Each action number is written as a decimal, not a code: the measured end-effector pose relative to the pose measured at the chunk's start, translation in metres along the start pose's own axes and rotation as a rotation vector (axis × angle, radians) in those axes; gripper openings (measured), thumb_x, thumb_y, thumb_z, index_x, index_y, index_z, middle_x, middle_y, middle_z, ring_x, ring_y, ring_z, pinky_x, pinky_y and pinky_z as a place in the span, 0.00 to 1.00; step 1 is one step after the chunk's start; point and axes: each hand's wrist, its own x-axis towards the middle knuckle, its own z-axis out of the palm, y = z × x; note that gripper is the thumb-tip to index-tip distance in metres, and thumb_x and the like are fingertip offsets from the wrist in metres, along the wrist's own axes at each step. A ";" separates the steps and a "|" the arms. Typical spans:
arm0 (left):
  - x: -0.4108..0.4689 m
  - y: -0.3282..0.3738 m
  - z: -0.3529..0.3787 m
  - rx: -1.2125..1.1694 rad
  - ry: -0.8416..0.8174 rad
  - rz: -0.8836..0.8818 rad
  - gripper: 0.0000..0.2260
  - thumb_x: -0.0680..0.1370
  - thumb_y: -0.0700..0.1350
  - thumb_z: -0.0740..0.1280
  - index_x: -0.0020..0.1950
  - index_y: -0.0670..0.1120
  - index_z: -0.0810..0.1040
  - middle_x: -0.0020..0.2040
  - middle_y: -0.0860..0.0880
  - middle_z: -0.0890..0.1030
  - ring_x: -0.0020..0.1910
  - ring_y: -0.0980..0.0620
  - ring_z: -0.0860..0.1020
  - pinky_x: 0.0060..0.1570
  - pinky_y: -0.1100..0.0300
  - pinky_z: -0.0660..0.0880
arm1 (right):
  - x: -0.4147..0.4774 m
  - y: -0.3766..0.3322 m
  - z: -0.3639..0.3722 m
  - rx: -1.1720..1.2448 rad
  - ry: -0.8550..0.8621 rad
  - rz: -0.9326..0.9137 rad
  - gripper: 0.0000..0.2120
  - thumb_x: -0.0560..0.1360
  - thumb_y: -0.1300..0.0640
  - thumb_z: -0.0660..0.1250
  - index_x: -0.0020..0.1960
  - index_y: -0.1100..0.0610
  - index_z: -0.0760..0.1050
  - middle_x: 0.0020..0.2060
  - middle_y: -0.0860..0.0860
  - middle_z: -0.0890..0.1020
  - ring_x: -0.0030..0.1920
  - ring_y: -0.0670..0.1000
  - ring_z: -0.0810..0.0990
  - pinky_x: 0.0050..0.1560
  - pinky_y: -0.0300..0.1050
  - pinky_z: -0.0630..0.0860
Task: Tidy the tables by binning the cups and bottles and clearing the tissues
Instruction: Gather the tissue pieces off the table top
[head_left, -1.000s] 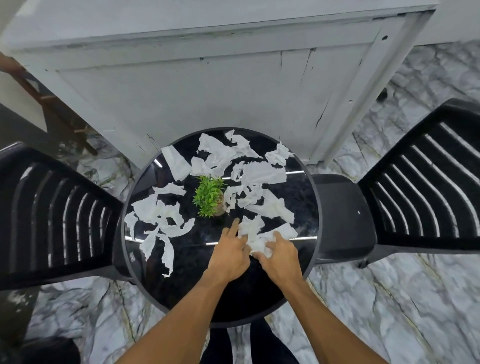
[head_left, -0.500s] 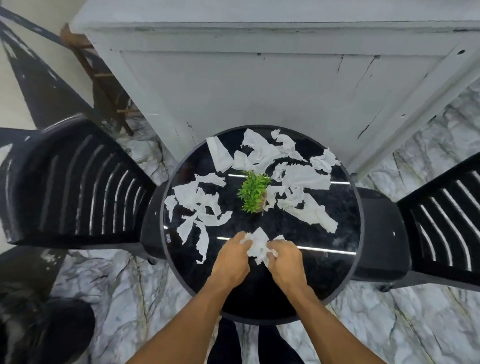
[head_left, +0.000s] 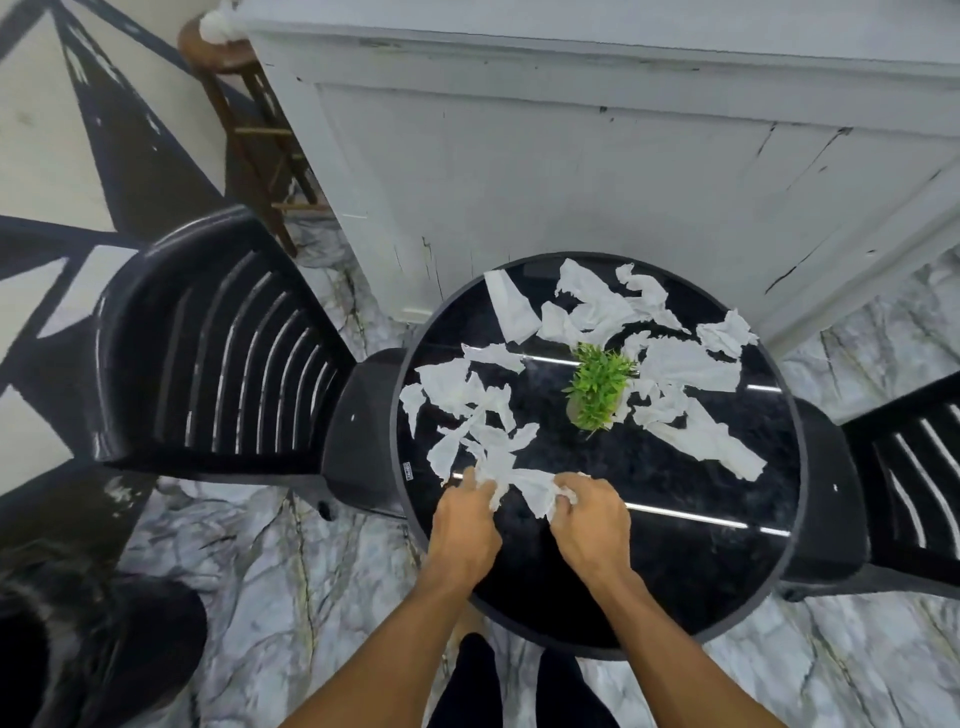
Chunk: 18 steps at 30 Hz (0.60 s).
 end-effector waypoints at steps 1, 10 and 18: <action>0.001 0.000 -0.001 -0.001 -0.015 0.007 0.12 0.71 0.30 0.61 0.46 0.43 0.78 0.51 0.48 0.79 0.47 0.46 0.78 0.49 0.52 0.79 | 0.000 -0.003 0.001 -0.008 0.005 0.014 0.12 0.73 0.66 0.66 0.53 0.58 0.84 0.48 0.53 0.85 0.51 0.55 0.81 0.50 0.48 0.77; 0.010 -0.006 -0.069 -0.412 0.062 -0.005 0.22 0.77 0.39 0.67 0.70 0.53 0.75 0.52 0.53 0.81 0.48 0.52 0.82 0.56 0.56 0.80 | 0.014 -0.015 0.025 -0.095 0.038 0.087 0.12 0.73 0.66 0.65 0.52 0.61 0.84 0.67 0.51 0.76 0.63 0.55 0.76 0.58 0.49 0.76; 0.039 -0.045 -0.063 -0.001 -0.135 0.178 0.14 0.77 0.37 0.66 0.61 0.46 0.81 0.67 0.53 0.73 0.62 0.47 0.73 0.61 0.53 0.75 | 0.024 -0.051 0.054 -0.229 -0.233 -0.228 0.12 0.74 0.65 0.61 0.49 0.58 0.83 0.70 0.48 0.74 0.57 0.54 0.75 0.54 0.49 0.76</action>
